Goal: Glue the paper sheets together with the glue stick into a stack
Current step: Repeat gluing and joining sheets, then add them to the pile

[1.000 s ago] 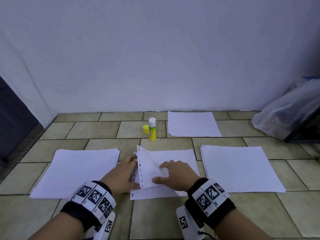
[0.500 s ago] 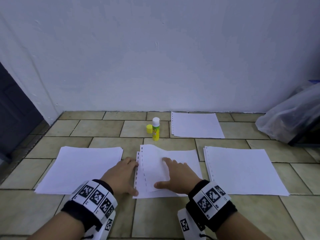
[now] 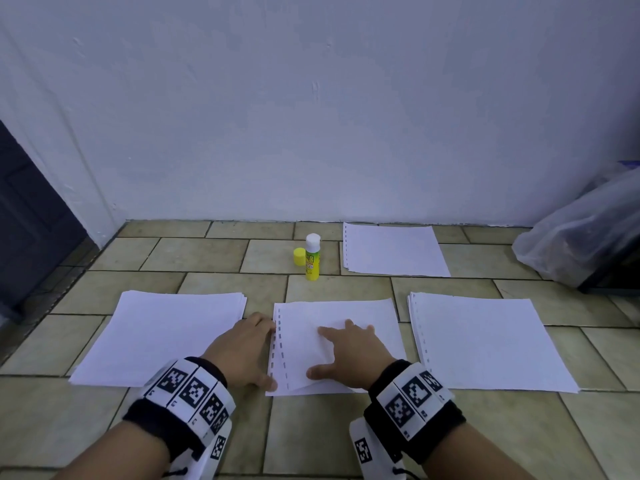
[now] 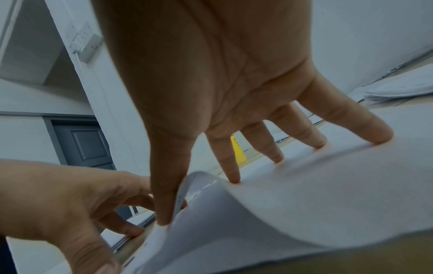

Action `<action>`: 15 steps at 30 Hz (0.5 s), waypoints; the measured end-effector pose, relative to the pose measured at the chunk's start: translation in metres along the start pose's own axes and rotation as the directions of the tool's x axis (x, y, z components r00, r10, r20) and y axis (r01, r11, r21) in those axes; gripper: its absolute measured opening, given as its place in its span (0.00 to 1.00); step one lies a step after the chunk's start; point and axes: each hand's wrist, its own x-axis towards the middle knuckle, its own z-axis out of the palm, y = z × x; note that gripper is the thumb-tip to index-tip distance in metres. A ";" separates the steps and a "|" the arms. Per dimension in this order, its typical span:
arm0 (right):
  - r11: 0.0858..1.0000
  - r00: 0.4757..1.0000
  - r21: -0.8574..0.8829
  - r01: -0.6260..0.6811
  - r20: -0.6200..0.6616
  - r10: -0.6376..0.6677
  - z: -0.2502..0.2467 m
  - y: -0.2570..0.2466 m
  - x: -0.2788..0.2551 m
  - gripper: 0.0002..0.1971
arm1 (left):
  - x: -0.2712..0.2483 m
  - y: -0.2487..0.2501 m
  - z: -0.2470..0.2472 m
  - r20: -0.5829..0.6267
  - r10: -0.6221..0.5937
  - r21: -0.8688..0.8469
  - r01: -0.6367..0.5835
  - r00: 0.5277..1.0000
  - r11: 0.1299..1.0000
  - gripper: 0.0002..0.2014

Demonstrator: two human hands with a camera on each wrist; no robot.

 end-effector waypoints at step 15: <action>0.999 0.999 -0.005 -0.049 0.016 0.049 -0.001 -0.010 -0.006 0.46 | 0.000 0.001 0.000 0.004 -0.024 -0.012 0.025 1.000 1.000 0.48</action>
